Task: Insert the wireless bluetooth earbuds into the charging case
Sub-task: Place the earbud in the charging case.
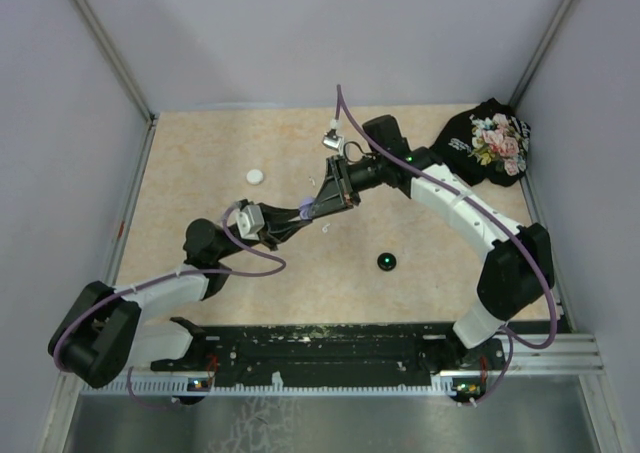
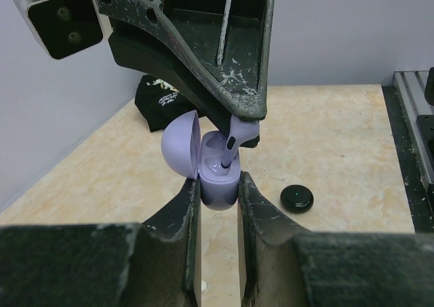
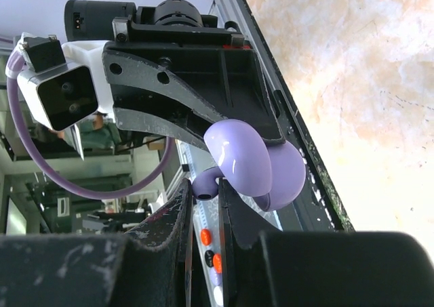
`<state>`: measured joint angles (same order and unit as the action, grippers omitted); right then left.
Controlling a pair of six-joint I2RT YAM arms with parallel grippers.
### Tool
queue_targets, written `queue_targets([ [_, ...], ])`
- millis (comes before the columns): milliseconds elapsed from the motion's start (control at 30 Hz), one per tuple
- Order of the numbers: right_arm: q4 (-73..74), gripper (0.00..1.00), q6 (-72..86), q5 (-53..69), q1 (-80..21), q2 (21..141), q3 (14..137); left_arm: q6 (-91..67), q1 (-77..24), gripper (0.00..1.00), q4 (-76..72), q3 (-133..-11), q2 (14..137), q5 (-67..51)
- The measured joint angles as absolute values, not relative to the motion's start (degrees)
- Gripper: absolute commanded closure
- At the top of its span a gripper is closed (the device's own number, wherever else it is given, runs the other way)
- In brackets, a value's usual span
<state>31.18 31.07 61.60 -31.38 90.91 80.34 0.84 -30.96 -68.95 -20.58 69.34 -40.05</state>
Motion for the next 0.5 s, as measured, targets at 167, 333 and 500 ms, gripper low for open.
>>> queue_targets([
  [167, 32.3, 0.9, 31.1, 59.8, -31.4, 90.9, 80.3, 0.8, -31.0, 1.0, -68.2, -20.2, 69.3, -39.6],
  [333, 33.0, 0.89, 31.9, 56.8, -31.9, 90.7, 80.3, 0.2, -31.1, 1.0, -68.2, -19.4, 69.3, -38.6],
  [500, 28.5, 0.89, 36.9, 54.3, -32.2, 88.0, 77.1, -1.1, -31.3, 1.0, -71.0, -18.1, 69.3, -36.6],
])
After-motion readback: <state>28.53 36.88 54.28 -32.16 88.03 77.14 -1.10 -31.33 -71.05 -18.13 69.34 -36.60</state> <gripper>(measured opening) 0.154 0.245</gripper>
